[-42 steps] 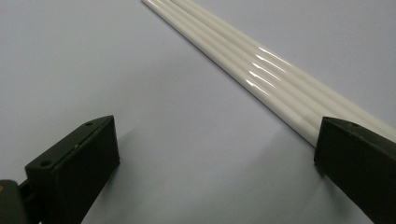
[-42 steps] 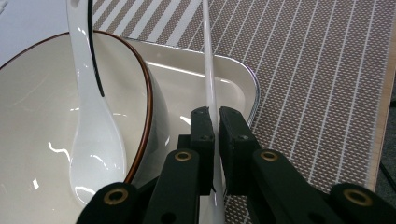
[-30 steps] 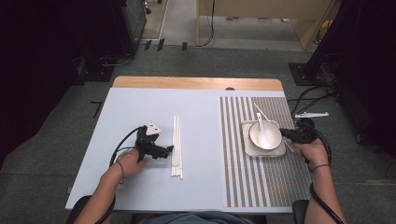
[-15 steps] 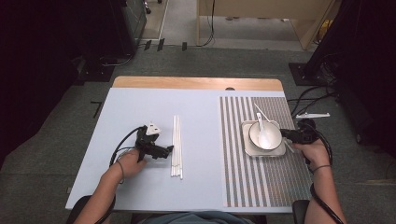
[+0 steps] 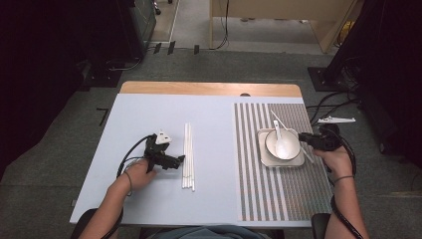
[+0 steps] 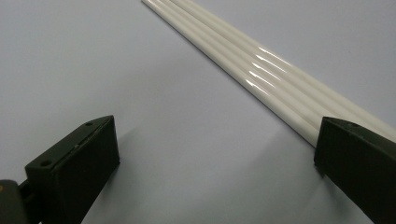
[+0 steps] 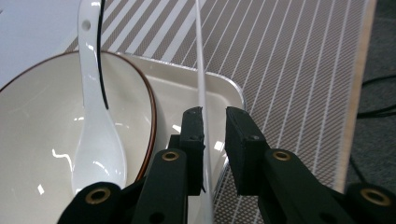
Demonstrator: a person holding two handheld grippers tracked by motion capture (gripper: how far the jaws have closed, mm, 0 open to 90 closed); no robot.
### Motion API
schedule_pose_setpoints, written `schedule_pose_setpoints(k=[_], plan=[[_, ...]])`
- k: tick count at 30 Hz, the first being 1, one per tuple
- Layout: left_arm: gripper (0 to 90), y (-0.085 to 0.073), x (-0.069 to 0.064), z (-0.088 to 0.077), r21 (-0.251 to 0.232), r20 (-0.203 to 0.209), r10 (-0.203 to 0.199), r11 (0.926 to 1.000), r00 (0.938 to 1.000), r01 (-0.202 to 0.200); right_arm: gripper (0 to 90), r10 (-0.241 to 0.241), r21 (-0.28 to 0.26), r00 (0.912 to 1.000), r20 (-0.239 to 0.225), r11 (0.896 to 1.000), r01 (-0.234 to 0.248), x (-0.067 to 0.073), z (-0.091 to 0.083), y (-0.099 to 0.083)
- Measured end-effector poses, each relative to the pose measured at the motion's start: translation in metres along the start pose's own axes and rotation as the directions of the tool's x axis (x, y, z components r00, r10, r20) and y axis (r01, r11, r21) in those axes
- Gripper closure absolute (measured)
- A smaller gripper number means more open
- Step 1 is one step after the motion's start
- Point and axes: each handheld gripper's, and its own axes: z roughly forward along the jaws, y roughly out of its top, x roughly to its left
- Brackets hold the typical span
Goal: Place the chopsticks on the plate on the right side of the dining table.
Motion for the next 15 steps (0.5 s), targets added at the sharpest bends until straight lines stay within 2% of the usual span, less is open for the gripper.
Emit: schedule_pose_setpoints(k=[3, 9, 10, 12, 15], plan=[[0.0, 0.0, 0.0, 0.0, 0.0, 0.0, 0.0, 1.0, 1.0, 0.0, 72.8, 0.002, -0.029, 0.9997, 0.023, 1.0, -0.001, 0.002, -0.005, 0.005], [0.0, 0.0, 0.0, 0.0, 0.001, -0.001, 0.001, 1.0, 1.0, -0.001, 54.6, 0.009, -0.09, 0.9979, 0.064, 0.996, -0.003, 0.015, -0.012, 0.017], [0.0, 0.0, 0.0, 0.0, 0.0, -0.001, 0.001, 1.0, 1.0, -0.001, 52.4, 0.005, -0.092, 0.9975, 0.07, 0.996, 0.001, 0.016, -0.013, 0.017], [0.0, 0.0, 0.0, 0.0, 0.0, -0.001, 0.0, 1.0, 1.0, 0.0, 52.0, 0.0, -0.091, 0.9935, 0.114, 0.996, 0.01, 0.022, -0.015, 0.02], [0.0, 0.0, 0.0, 0.0, 0.001, -0.001, 0.001, 1.0, 1.0, -0.001, 46.2, 0.014, -0.095, 0.993, 0.118, 0.996, -0.002, 0.027, -0.016, 0.022]])
